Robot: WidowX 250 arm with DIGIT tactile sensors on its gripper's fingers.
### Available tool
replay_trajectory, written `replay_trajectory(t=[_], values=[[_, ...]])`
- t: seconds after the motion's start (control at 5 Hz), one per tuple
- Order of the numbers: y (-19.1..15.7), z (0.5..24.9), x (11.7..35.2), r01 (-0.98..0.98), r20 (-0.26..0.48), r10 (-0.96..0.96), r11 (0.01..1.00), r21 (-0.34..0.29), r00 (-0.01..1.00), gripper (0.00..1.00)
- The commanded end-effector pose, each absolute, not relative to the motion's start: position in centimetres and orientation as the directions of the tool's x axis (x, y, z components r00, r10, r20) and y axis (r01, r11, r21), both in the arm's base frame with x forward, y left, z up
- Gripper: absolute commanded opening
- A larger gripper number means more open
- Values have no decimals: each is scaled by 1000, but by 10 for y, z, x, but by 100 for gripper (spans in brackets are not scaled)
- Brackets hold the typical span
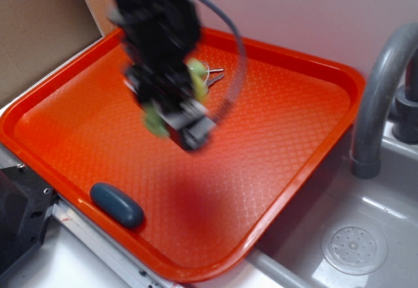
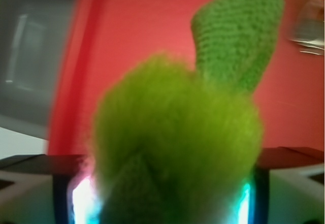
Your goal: Grab the green animal.
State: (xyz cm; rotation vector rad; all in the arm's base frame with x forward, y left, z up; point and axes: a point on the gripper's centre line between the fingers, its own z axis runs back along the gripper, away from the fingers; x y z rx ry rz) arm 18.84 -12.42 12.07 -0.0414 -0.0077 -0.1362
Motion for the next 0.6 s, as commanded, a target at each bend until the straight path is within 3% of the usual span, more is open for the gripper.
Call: replay_trajectory(t=[0.0,0.2,0.4], values=[[-73,189,178,60,72,-74,980,189,995,0],[-51,200,175,-24,92,4,975,221,996,0],[-29,196,174,-106,107,89,981,160,990,0]])
